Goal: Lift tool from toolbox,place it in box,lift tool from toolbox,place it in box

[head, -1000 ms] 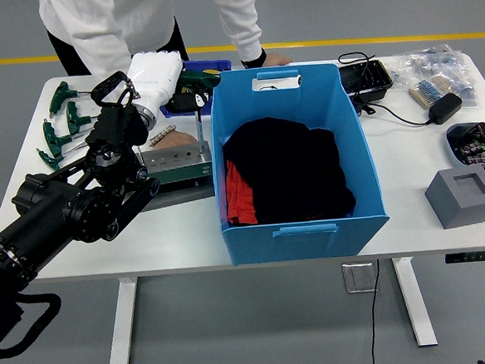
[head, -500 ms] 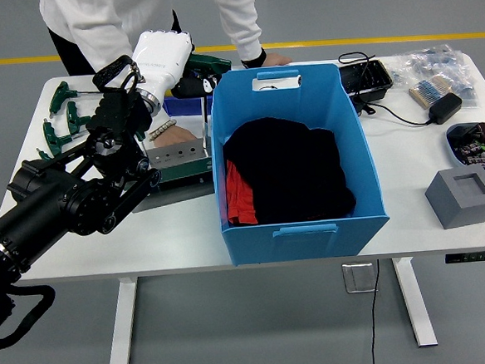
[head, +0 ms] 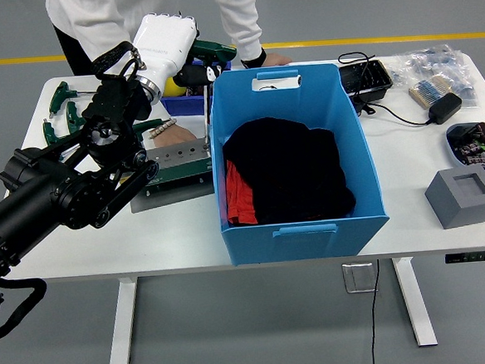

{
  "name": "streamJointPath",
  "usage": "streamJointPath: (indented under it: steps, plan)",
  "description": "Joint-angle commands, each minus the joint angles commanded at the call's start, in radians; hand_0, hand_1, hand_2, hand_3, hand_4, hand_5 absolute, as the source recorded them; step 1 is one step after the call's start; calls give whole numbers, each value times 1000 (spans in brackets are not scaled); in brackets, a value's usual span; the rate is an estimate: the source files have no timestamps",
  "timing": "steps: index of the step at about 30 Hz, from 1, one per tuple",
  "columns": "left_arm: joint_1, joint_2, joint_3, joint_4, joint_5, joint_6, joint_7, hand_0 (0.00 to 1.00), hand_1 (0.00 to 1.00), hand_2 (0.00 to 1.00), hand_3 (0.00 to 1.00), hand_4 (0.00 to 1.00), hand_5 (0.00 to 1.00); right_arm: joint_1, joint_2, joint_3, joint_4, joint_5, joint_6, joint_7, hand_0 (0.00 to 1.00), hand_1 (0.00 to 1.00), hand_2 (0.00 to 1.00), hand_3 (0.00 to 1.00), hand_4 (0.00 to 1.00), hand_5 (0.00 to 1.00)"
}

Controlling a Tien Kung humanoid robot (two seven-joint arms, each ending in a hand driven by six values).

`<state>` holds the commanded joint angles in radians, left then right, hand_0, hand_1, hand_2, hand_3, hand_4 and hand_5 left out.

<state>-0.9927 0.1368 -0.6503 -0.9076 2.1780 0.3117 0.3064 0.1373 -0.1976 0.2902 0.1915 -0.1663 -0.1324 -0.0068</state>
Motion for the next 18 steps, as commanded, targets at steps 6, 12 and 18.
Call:
streamJointPath:
  steps: [6,12,18]
  plan:
    - [-29,26,-9,-69,17,-16,7,142,2,18,74,670,452,1,-1,-7,-1,11,1,3,682,670,746,593,799,740]
    - [-57,51,-37,-145,29,-29,15,142,2,18,74,669,450,1,-2,-12,-1,19,1,6,682,669,745,593,799,740]
    - [-63,61,-85,-240,26,-27,18,143,2,18,75,669,446,1,-4,-12,-2,21,0,7,682,668,745,593,798,740]
